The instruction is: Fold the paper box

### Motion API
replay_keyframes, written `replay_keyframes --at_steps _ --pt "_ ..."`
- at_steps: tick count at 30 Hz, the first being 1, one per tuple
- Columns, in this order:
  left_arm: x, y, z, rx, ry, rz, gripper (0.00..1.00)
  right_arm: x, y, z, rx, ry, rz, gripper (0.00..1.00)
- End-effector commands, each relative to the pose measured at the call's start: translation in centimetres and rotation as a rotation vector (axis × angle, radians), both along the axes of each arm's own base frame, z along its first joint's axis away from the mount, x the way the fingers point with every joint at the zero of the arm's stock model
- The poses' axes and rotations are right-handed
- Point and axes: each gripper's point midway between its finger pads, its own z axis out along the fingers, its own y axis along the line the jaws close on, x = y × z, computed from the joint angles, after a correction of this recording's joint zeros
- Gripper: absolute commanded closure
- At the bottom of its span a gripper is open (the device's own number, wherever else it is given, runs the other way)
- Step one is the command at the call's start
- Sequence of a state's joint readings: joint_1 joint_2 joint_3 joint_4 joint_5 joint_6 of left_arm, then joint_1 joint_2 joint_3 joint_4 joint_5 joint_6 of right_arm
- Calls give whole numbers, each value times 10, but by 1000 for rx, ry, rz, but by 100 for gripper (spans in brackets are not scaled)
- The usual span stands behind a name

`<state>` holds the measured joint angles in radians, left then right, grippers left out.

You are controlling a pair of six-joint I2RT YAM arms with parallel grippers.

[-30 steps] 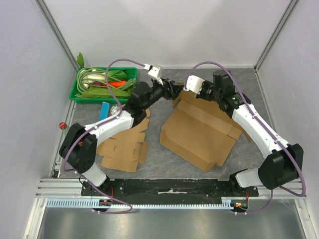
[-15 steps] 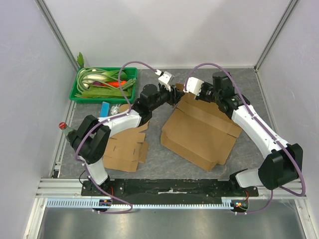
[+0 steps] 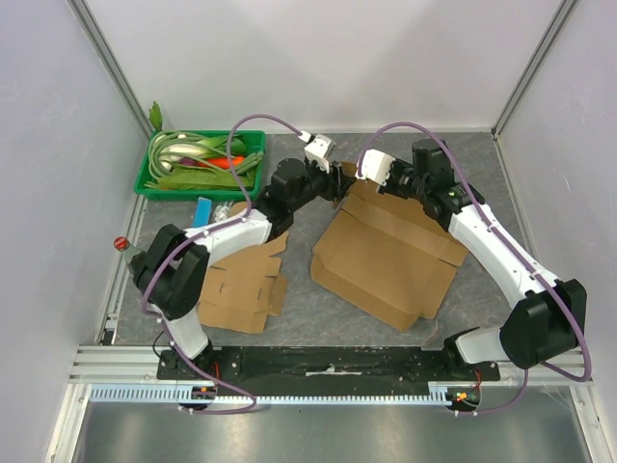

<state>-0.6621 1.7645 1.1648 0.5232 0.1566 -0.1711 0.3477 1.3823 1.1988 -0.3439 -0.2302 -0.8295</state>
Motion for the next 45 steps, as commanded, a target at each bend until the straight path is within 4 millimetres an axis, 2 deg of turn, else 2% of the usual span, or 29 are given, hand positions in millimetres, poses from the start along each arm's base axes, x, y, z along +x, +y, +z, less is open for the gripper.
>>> replay_keyframes --at_steps 1,2,5,7,8,10,11,14,15,17,18,19,20,21,23,24,26,29,30,34,37,38,40,41,45 --pt "-6 39 41 -179 122 130 44 2 -3 15 26 -47 -19 100" --pt "-20 46 15 -171 162 117 45 4 -3 16 33 -50 -23 100" --pt "-47 56 2 -236 192 88 53 7 -3 21 74 -48 -36 100" --pt "-57 54 -9 -261 240 75 65 8 -5 21 94 -44 -36 100" --pt "-64 47 -24 -247 267 60 68 8 -5 23 106 -44 -36 100" --pt "-64 41 -47 -217 332 90 77 7 -4 26 126 -43 -28 100" --pt "-63 36 -71 -185 399 110 79 6 -4 26 134 -42 -24 100" --pt "-52 30 -99 -192 506 169 88 2 -4 27 160 -42 -9 100" --pt "-51 32 -124 -163 571 210 89 1 -5 24 159 -36 -10 100" --pt "-48 29 -137 -154 606 223 92 0 -5 25 169 -42 0 100" --pt "-48 34 -157 -129 659 274 95 0 -5 25 171 -41 3 100" --pt "-46 36 -164 -120 685 303 98 0 -5 25 176 -39 7 100" --pt "-40 48 -174 -103 691 378 98 -1 -5 25 186 -35 21 100" --pt "-44 55 -192 -67 740 417 98 -2 -5 27 192 -36 31 100" --pt "-40 58 -204 -43 793 438 98 1 -12 29 205 -39 21 100" --pt "-48 64 -222 18 854 463 98 0 -12 28 216 -29 33 100" --pt "-44 66 -223 32 859 493 98 2 -17 26 230 -15 30 100" --pt "-45 79 -230 66 856 548 98 2 -13 23 256 20 60 100" --pt "-45 80 -230 75 849 546 98 2 -12 17 257 47 67 100" --pt "-38 66 -217 53 777 448 98 0 -8 10 263 78 83 100" --pt "-42 56 -210 40 749 358 98 0 -10 1 246 96 76 100" --pt "-38 47 -196 1 703 299 96 0 -10 2 242 92 81 100" --pt "-41 45 -190 -26 669 262 89 -1 -9 1 245 104 86 100" --pt "-36 41 -175 -65 608 237 82 1 -9 1 245 104 82 100" --pt "-33 38 -158 -105 522 203 68 3 -12 0 231 107 66 100"
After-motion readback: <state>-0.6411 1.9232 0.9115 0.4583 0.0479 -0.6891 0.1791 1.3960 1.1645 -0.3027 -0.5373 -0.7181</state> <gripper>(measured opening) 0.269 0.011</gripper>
